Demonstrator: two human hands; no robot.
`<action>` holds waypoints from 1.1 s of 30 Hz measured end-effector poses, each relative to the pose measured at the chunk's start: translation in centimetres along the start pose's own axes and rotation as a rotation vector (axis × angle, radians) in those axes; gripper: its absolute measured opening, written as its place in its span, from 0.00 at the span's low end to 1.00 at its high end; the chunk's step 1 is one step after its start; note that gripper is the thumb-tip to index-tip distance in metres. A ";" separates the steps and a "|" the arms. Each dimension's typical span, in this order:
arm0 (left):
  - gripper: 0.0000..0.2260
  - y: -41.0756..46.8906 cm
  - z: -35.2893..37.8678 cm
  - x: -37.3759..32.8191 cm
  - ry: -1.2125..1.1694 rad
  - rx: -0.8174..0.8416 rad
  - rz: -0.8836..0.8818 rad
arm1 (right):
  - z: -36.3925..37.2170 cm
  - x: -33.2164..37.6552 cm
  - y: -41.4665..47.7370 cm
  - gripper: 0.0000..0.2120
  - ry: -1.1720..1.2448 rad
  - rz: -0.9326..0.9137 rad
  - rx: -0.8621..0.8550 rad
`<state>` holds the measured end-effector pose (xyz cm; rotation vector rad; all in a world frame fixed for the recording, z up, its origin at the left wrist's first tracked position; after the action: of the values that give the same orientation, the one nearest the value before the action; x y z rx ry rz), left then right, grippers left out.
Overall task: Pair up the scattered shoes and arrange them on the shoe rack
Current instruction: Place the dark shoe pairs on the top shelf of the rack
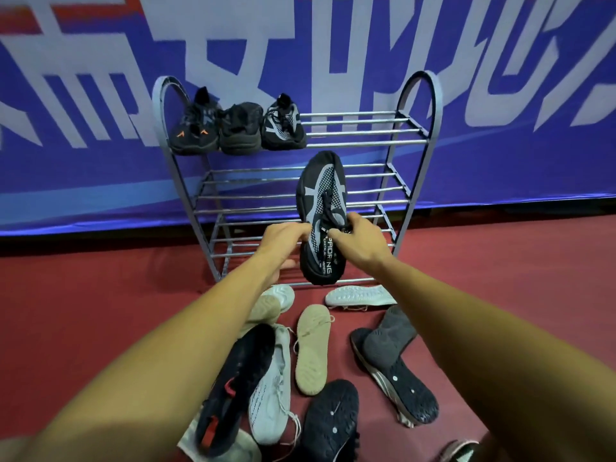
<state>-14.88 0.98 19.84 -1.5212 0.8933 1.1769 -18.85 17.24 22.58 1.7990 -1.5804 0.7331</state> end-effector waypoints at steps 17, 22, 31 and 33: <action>0.08 2.1 4.0 -8.2 -0.188 0.218 0.007 | -6.2 4.1 6.8 0.14 0.496 0.192 -0.261; 0.06 4.8 3.5 -9.3 -0.334 0.137 -0.041 | -5.8 4.6 8.8 0.10 0.660 0.131 -0.231; 0.07 8.5 5.6 -9.8 -0.504 0.146 -0.130 | -3.5 1.7 9.6 0.23 0.793 0.371 -0.199; 0.07 9.3 6.2 -9.7 -0.558 0.141 -0.138 | -3.3 1.8 9.9 0.25 0.849 0.343 -0.213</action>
<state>-27.62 4.50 26.54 -1.0399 0.4741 1.3120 -28.41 17.71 27.04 0.8603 -1.2965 1.2256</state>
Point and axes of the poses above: each hand's wrist, its own y-axis towards the middle knuckle, its own z-axis out of the palm, x = y × z, the point moved 10 cm from there along y, towards the middle knuckle, and after that the axes turned 4 degrees about -x, right-handed, at the moved point
